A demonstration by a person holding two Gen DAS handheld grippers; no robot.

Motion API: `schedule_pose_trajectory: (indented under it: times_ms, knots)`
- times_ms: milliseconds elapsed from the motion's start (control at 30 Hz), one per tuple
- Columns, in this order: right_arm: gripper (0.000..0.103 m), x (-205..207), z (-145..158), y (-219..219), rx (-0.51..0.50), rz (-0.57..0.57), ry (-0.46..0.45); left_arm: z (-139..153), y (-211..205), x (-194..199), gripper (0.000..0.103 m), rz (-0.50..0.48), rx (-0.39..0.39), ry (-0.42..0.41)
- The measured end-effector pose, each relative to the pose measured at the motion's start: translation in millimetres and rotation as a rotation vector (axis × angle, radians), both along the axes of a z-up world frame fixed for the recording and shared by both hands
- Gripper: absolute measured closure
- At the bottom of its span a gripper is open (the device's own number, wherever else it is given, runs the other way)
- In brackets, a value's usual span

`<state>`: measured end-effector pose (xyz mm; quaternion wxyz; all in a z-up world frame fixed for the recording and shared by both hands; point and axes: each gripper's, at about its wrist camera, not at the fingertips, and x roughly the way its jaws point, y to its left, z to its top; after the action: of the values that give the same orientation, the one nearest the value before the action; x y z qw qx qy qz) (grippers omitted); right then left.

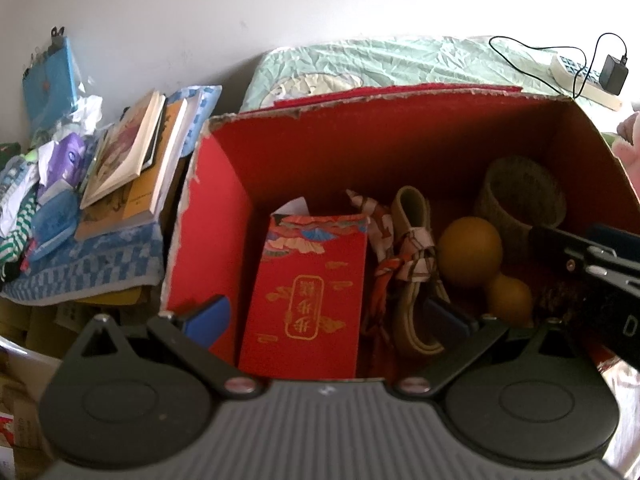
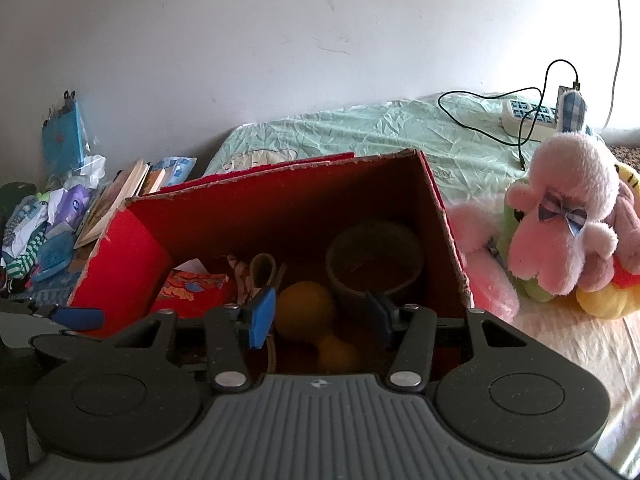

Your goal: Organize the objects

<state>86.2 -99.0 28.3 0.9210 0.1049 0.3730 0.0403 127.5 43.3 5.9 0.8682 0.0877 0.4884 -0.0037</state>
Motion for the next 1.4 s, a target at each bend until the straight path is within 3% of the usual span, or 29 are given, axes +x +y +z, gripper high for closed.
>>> schedule_pose_trajectory:
  times_ms: [233,567,800,1400]
  knots:
    - [0.05,1,0,-2,0.007,-0.011,-0.012,-1,1,-2,0.0,0.011,-0.015,-0.013]
    - [0.05,-3,5,-2,0.004,-0.014,-0.066,11,2,-11,0.0,0.002,-0.012,-0.127]
    - [0.05,-6,8,-2,-0.001,-0.022,-0.093,14,5,-13,0.0,0.001,-0.031,-0.149]
    - [0.05,-11,9,-6,0.007,-0.043,-0.092,16,-5,-14,0.0,-0.026,-0.03,-0.129]
